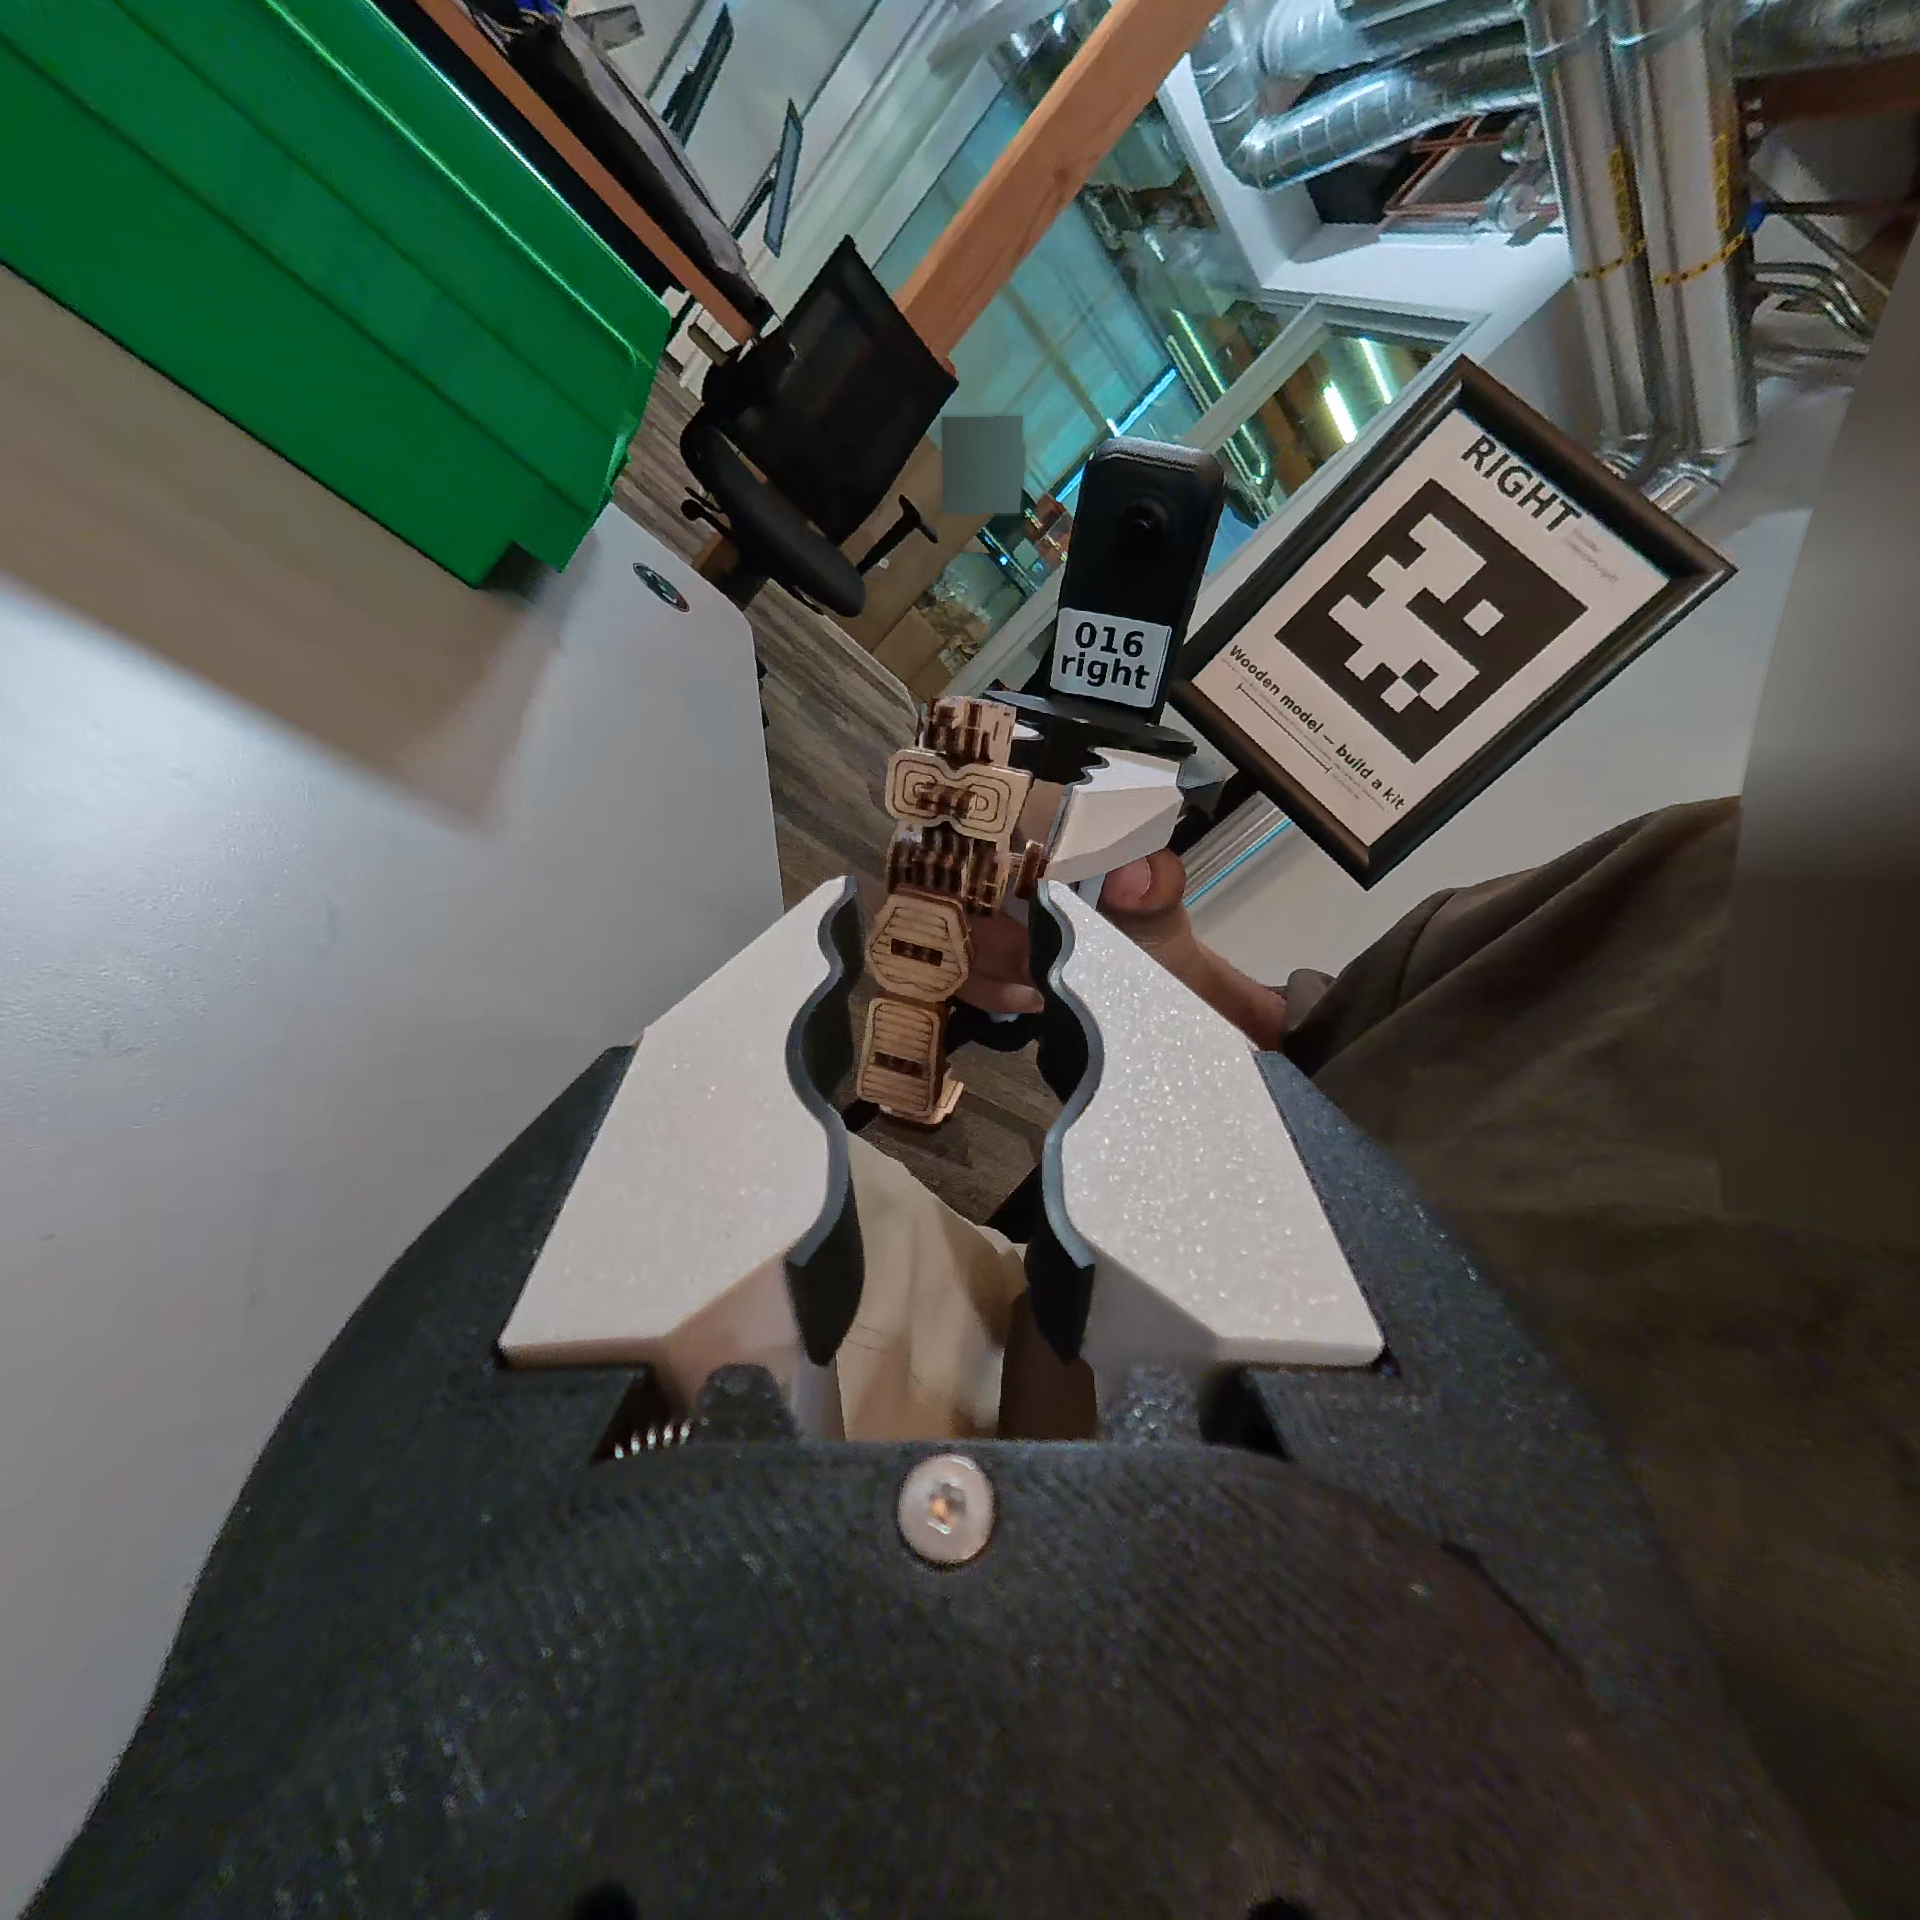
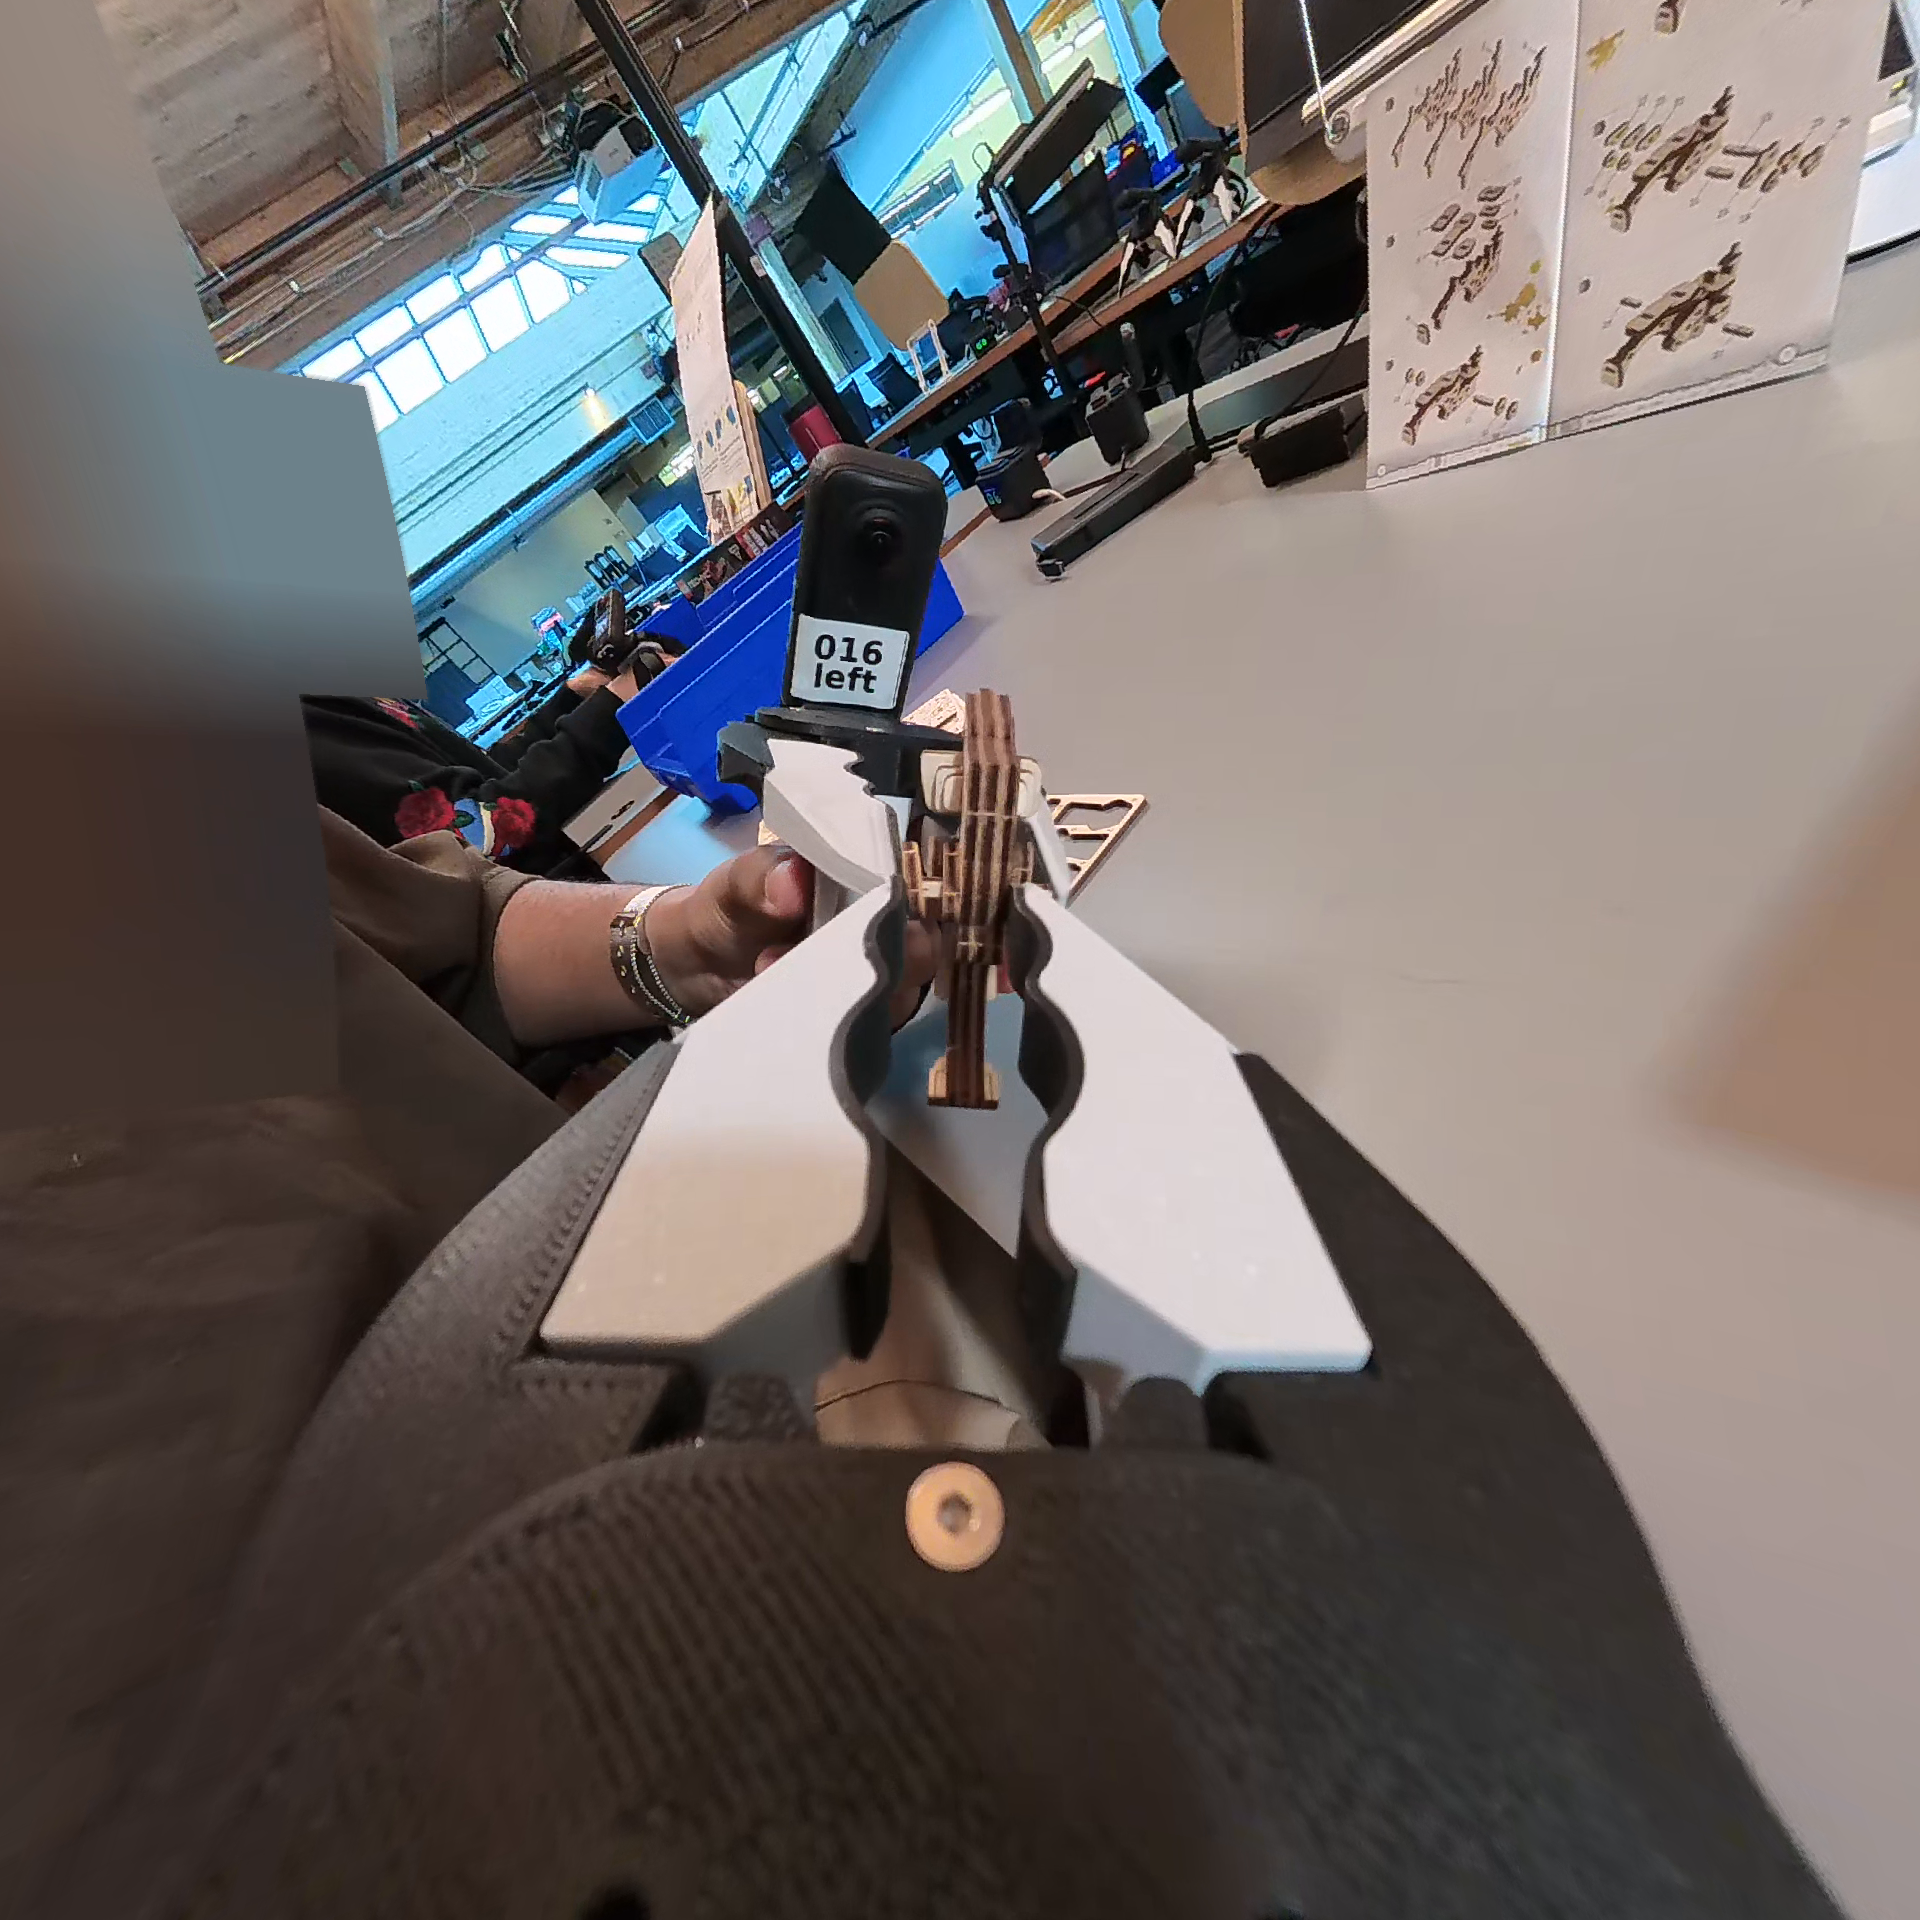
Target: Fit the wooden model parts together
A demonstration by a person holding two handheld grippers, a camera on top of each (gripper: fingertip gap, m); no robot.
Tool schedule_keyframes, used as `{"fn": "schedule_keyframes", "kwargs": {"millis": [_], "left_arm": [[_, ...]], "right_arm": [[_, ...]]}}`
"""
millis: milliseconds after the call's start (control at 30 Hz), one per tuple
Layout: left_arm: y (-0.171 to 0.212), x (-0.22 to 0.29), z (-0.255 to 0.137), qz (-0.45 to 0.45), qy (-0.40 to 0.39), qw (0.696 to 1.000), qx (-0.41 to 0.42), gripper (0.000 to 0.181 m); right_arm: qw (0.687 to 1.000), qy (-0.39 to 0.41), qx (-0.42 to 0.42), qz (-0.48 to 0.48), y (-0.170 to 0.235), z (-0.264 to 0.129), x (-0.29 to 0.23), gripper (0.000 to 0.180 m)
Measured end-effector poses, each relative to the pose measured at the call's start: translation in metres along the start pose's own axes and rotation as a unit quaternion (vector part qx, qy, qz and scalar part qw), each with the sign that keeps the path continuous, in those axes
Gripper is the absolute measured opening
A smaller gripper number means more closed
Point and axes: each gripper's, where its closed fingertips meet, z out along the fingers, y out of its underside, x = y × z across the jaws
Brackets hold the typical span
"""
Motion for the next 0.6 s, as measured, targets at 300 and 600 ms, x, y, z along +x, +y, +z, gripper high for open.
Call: {"fn": "schedule_keyframes", "kwargs": {"millis": [300,600], "left_arm": [[0.0003,-0.0012,-0.0004,-0.01,0.001,1.0,-0.002,0.023],[0.0,0.0005,0.0,-0.017,0.009,1.0,0.001,0.023]], "right_arm": [[1.0,0.001,-0.006,-0.006,0.002,0.0,0.0006,0.013],[1.0,-0.001,-0.001,-0.005,0.0002,-0.0008,0.0,0.013]]}}
